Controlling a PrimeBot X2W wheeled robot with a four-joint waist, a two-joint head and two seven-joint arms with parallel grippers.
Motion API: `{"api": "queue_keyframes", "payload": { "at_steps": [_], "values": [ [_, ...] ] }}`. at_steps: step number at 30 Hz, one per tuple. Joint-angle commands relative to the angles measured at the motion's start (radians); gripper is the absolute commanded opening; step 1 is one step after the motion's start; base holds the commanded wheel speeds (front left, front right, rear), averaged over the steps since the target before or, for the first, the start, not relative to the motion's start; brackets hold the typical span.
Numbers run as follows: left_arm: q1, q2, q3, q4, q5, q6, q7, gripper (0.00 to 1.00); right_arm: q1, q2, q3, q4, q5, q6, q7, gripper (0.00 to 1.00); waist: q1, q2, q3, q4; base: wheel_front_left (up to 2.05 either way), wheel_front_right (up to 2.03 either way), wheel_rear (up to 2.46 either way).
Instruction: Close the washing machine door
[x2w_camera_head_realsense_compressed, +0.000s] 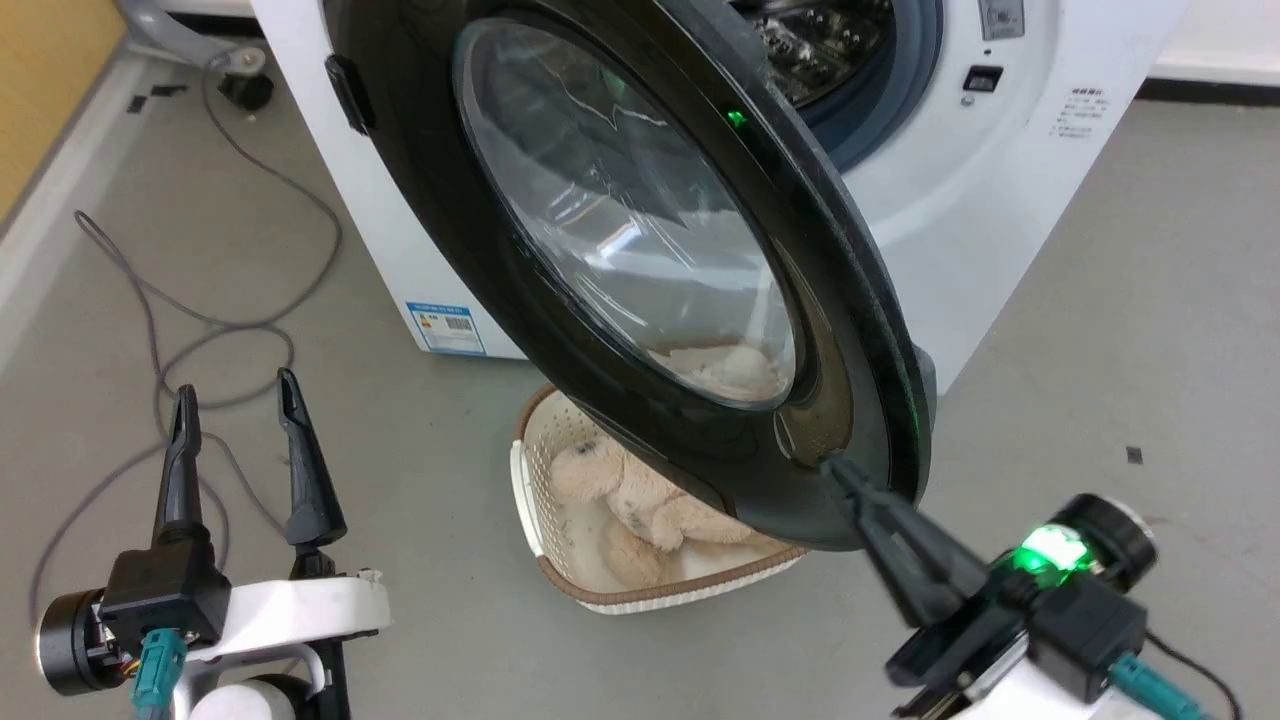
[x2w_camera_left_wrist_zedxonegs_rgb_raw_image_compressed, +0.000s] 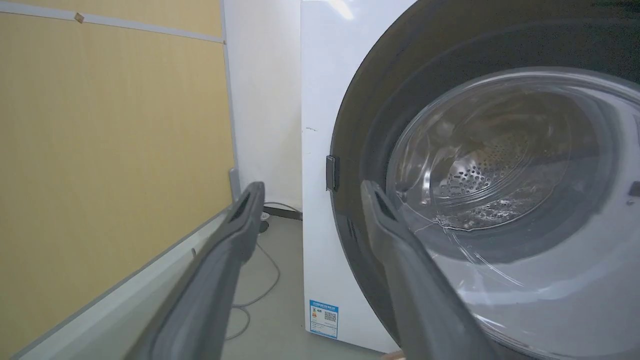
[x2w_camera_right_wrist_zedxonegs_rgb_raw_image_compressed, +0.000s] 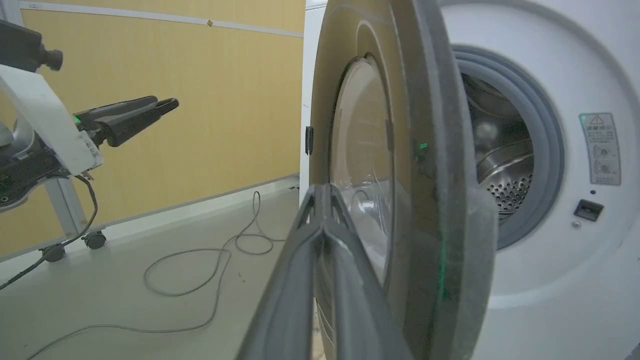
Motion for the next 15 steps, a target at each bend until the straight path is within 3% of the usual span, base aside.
{"api": "queue_keyframes", "payload": {
  "at_steps": [1,15],
  "values": [
    [-0.007,-0.006,0.003,-0.002,0.007,-0.004,-0.004,1.0,0.006,0.002,-0.015,0.012,-0.008,0.001,-0.003,0.0,0.0,0.0,0.011,-0.004,0.0,0.0,0.0],
    [-0.068,-0.016,-0.017,-0.014,0.008,-0.005,-0.004,1.0,-0.128,0.076,-0.282,0.162,-0.012,0.001,-0.003,0.0,0.0,0.0,0.127,-0.02,0.0,0.0,0.0]
  ]
}}
